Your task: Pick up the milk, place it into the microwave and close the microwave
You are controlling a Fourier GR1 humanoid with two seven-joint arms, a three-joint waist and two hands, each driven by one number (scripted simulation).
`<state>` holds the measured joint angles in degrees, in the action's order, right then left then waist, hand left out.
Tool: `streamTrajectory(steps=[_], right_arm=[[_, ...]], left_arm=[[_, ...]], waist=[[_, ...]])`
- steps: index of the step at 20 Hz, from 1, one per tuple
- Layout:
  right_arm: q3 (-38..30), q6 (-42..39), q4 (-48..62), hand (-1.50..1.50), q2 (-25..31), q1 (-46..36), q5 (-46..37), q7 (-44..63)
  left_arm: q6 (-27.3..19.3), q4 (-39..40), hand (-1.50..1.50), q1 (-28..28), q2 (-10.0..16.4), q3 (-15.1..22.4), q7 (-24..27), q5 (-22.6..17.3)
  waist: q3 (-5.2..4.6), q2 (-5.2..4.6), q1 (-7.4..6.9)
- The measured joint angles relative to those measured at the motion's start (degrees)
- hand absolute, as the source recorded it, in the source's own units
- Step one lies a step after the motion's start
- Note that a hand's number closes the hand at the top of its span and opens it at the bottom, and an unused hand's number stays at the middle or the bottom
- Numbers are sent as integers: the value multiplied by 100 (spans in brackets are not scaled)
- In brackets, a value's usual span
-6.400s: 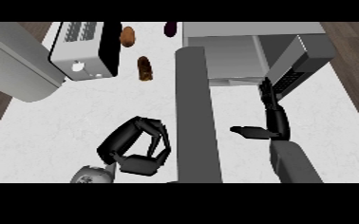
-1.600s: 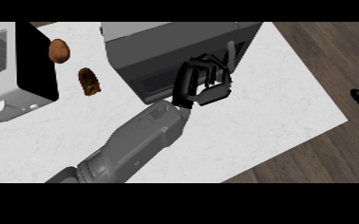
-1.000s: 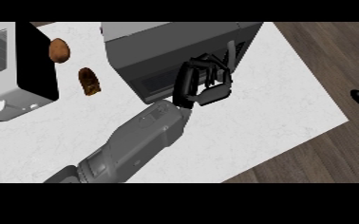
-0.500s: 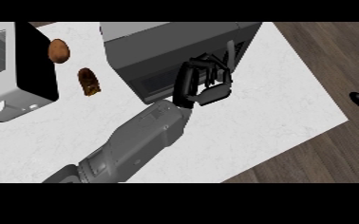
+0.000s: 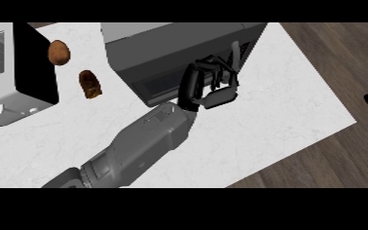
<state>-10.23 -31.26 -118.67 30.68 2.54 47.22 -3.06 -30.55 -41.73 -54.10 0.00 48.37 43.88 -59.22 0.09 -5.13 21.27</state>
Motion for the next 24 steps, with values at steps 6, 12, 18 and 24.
streamTrajectory(steps=[6, 12, 18, 24], right_arm=[[51, -121, -44, -150, 54, -55, 294, 17], [29, -194, -74, -150, 166, -82, 523, 70], [-98, -176, -163, -150, 258, 1, 649, 115], [-224, -117, -279, -150, 308, 186, 743, 171]], left_arm=[[-118, 263, 150, -191, -4, 294, -172, 77], [-199, 310, 150, -344, -8, 552, -443, -15], [-230, 290, 150, -406, -14, 766, -659, -198], [-84, 256, -150, -330, -12, 854, -647, -405]], waist=[[20, 29, -1], [11, 40, -93], [-3, 82, -255], [-18, 106, -411]])
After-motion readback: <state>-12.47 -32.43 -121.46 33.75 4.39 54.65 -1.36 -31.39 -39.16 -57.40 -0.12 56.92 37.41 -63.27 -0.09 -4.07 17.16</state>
